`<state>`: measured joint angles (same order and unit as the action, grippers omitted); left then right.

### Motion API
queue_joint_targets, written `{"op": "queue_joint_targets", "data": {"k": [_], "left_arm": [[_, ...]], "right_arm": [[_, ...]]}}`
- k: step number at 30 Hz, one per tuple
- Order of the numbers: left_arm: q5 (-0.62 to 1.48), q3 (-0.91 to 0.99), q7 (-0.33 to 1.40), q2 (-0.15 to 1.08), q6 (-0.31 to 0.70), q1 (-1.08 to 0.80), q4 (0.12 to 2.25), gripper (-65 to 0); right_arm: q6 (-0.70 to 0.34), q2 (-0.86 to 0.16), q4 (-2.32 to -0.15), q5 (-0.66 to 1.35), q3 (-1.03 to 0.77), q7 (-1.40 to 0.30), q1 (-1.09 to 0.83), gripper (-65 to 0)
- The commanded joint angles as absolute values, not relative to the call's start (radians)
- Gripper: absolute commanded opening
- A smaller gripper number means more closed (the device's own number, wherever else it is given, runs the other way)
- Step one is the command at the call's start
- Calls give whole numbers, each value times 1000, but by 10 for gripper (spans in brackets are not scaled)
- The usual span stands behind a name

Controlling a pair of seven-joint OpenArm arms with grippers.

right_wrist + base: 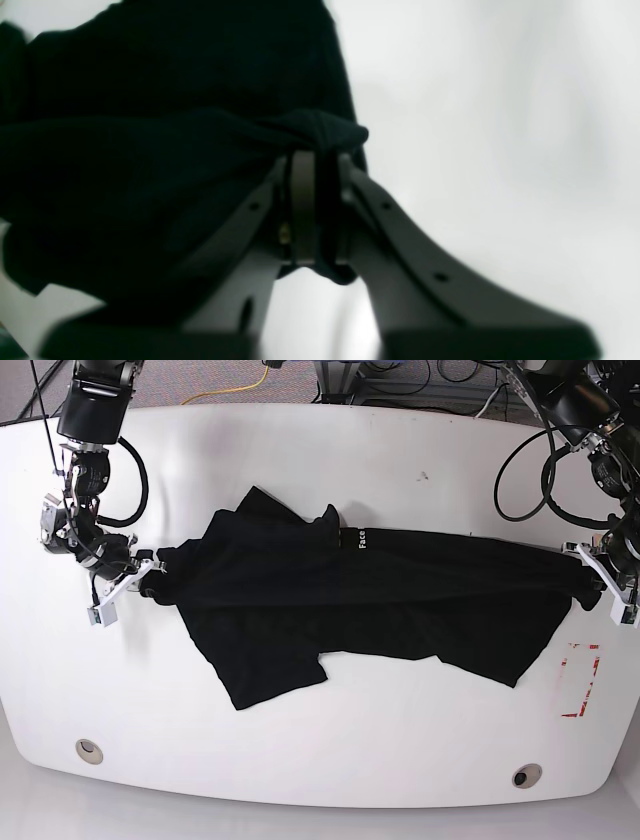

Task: Layout the t-shirt on the table in an organized manner, then fold the t-shirt properly
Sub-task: 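Lay the shirt down, pulling both grippers apart along its edge, then regrasp the shirt edge with the right gripper and hold it taut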

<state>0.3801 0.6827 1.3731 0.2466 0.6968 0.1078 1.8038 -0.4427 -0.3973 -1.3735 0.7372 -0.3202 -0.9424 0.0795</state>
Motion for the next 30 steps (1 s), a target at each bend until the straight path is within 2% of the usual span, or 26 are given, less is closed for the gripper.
{"op": "queue_joint_targets", "data": {"k": [1,2,3,5,7,9,16,30], "left_arm": [[383,687,1362,265,698,122,1817,-650],[384,688,1362,265,698,120,1817,-650],[386,688,1362,265,698,120,1817,-650],[386,690,1362,265,698,119,1817,-650],[386,691,1362,265,698,117,1817,-650],[386,691,1362,265,698,116,1817,-650],[387,688,1362,265,698,102,1817,-650],[390,687,1362,265,698,97,1817,-650]], "right_arm": [[-443,-429,-1376,753,-329,-920,101,-455],[-443,-429,-1377,756,-332,-920,96,-382],[-443,-429,-1380,759,-334,-920,90,-350],[-443,-430,-1428,777,-361,-931,48,-185],[-444,-426,-1488,802,-406,-946,1,-81],[-447,-424,-1554,834,-446,-960,-50,-27],[-447,-375,-1733,964,-550,-970,-220,-24],[-449,-239,-1761,1115,-515,-970,-404,-24]]}}
